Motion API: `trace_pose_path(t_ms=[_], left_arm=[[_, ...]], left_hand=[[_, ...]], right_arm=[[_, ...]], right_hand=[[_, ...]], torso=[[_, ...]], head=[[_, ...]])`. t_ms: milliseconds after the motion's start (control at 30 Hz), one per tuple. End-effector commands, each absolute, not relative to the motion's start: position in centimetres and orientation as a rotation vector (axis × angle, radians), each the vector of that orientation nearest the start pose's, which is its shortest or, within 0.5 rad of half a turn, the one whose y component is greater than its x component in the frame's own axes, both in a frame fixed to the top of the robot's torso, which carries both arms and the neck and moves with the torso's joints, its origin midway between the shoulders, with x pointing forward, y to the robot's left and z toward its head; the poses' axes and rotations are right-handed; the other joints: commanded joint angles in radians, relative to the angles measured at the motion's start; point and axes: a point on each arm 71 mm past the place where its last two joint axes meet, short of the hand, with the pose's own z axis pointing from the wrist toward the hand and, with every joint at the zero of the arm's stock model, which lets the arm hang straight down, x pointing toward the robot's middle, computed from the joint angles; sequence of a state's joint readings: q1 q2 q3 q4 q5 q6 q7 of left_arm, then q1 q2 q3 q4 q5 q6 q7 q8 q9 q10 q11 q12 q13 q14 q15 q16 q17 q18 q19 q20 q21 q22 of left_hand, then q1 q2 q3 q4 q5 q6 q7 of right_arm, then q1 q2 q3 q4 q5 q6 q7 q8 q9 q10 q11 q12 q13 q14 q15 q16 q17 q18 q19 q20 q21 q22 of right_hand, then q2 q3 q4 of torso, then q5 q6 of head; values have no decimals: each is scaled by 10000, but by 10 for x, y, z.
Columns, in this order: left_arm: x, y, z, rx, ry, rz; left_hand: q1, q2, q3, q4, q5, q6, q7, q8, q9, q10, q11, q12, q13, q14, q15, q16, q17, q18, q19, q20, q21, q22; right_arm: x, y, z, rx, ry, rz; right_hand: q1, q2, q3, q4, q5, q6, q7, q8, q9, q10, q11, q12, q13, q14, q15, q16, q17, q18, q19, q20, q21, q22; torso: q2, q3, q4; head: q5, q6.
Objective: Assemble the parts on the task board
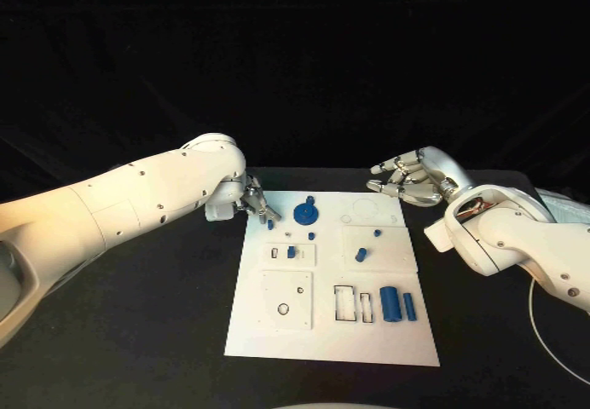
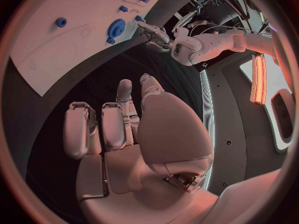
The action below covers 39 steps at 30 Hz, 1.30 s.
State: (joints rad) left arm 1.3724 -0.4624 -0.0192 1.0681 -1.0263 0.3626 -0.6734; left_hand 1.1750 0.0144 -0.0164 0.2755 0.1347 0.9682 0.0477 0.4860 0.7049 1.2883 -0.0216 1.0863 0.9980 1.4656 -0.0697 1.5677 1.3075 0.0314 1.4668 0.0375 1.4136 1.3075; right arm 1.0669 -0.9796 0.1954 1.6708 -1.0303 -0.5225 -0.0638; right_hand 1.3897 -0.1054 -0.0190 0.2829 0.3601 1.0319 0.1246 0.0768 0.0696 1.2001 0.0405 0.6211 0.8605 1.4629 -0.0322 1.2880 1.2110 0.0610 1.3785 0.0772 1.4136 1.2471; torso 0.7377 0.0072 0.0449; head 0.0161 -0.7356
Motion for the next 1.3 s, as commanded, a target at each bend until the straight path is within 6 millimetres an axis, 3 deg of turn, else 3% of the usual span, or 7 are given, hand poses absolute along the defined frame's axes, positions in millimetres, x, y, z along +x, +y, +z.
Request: trace_pose_path(t_ms=[33,833,1000,1133,1300], left_arm=[[570,154,-162,-1687,23882,-1964],[569,152,-166,-1617,24003,-1939],[570,153,-166,-1870,23883,-2088],[570,153,-165,-2059,23798,-2239],[570,152,-165,-2134,23843,-2368]], left_hand=[[141,37,0,-67,51,48,-10,63,29,75,-7,39,16,1052,-93,30,2633,104,306,-58,59,1378],[394,131,45,-163,46,60,-40,144,106,129,-32,104,62,1052,-107,30,2633,97,321,-73,81,1410],[741,510,312,-280,-131,15,-81,200,187,134,-69,94,29,1052,-140,30,2633,103,314,-104,55,1406],[1260,844,751,-583,-208,-99,-121,211,249,118,-105,74,-1,1052,-172,30,2633,103,314,-131,45,1414],[1692,967,1309,-895,-248,-236,-126,185,285,76,-117,25,-51,1052,-186,30,2633,108,307,-152,19,1411]], right_arm=[[469,-240,-140,4185,14686,9016],[469,-240,-140,4147,14692,9037],[469,-239,-140,4111,14696,9037],[469,-239,-141,4096,14720,9043],[469,-238,-142,4090,14767,9053]], right_hand=[[-93,27,-46,11,51,7,40,32,6,-69,15,-57,-9,323,9,-59,-9,125,-92,12,-65,-9],[-93,27,-46,11,51,7,40,32,6,-69,15,-57,-9,323,9,-59,-9,125,-92,12,-65,-9],[-93,27,-46,11,51,7,40,32,6,-69,15,-57,-9,323,9,-59,-9,125,-92,12,-65,-9],[-93,27,-46,11,51,7,40,32,6,-69,15,-57,-9,323,9,-59,-9,125,-92,12,-65,-9],[-91,54,-47,13,66,11,39,35,8,-64,13,-55,-20,324,7,-70,-14,125,-91,11,-70,-11]], torso=[[-2,-1,2],[2,-4,7],[4,-3,-4],[3,0,7],[2,0,7]], head=[[-6,-2],[-7,-48],[-3,-45],[-7,-68],[7,-79]])
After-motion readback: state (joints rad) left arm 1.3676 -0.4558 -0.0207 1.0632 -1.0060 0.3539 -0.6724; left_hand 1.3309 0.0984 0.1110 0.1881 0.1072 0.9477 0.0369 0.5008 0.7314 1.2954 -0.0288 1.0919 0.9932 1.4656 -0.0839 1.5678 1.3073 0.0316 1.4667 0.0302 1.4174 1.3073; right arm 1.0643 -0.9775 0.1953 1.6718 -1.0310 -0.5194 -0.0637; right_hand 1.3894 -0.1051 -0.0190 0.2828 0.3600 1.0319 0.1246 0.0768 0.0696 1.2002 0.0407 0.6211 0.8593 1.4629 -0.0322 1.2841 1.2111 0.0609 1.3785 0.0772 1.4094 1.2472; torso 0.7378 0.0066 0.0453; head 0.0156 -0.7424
